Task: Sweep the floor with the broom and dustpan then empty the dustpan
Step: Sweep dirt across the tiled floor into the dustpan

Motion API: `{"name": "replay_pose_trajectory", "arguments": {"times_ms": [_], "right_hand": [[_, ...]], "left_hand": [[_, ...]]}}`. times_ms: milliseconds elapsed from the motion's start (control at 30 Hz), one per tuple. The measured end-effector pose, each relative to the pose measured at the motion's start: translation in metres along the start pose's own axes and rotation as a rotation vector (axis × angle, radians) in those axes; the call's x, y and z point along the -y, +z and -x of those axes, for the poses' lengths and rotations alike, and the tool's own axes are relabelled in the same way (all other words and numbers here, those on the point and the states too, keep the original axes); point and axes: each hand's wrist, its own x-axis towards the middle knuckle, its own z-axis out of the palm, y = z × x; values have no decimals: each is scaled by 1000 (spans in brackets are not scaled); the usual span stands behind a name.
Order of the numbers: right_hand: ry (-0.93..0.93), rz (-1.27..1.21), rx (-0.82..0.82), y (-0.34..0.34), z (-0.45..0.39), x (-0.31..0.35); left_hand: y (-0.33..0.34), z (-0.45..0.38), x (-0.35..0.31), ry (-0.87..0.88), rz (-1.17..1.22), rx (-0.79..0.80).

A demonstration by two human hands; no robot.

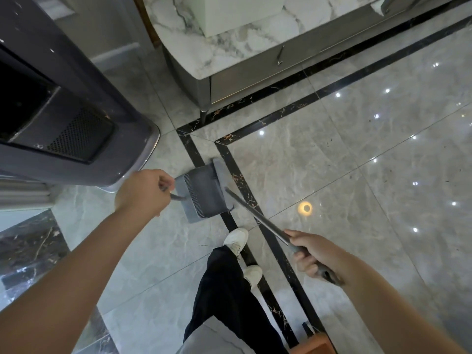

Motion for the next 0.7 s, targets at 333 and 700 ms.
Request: {"name": "replay_pose_trajectory", "arguments": {"times_ms": [333, 700], "right_hand": [[-34, -336, -104, -67, 22, 20], [-135, -575, -251, -149, 44, 22]], "left_hand": [[6, -8, -20, 14, 88, 62], [17, -30, -130, 123, 30, 137]]}}
